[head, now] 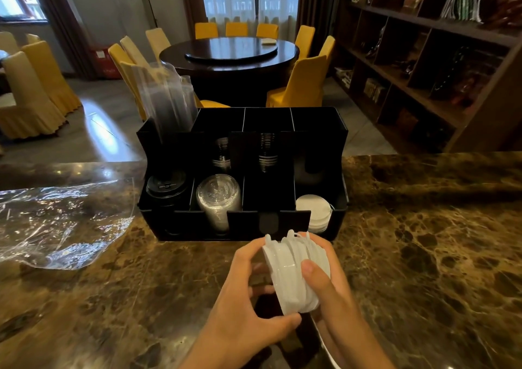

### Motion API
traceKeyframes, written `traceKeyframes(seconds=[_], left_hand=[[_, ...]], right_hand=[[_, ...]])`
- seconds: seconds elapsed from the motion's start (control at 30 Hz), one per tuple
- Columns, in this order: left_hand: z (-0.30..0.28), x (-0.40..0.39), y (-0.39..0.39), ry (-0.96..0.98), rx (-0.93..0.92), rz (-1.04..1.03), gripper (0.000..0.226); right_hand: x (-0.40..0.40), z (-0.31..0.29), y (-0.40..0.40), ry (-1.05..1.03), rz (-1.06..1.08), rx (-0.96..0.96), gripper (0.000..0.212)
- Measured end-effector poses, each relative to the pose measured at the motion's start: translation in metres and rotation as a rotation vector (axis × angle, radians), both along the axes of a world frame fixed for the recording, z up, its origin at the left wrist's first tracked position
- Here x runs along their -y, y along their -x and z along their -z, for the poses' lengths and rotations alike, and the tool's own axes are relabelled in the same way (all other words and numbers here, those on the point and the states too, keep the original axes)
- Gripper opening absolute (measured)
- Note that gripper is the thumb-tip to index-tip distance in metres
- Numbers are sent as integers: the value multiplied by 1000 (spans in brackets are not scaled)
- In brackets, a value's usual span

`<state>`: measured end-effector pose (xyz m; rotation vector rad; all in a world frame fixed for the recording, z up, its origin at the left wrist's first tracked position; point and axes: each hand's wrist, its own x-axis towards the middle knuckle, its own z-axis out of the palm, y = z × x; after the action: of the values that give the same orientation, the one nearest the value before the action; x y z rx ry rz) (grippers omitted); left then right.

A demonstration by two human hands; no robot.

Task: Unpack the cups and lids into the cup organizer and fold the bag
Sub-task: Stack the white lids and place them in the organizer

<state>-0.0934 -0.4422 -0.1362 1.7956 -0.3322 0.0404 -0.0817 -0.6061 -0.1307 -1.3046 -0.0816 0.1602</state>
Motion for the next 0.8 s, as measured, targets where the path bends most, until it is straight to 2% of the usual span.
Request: traceKeyframes(seconds=[0.1, 0.2, 0.47, 0.6, 0.7, 0.8], left_hand=[[-2, -3, -1, 138, -127, 18, 94], [-5, -5, -2, 193, -193, 73, 85], [-15, -13, -7, 217, -336, 150, 73], [-13, -15, -7, 342, -511, 232, 73], [-12, -15, -9, 354, -526, 235, 79], [-12, -13, -10, 272, -431, 201, 83]], right_hand=[[1, -2, -1, 38, 9, 54, 55], [3, -4, -1, 102, -10, 132, 59], [17, -10, -1, 288, -175, 232, 88], [22, -8, -3, 382, -255, 297, 96], [21, -8, -5, 467, -301, 322, 102], [19, -7, -5, 522, -355, 377, 103]])
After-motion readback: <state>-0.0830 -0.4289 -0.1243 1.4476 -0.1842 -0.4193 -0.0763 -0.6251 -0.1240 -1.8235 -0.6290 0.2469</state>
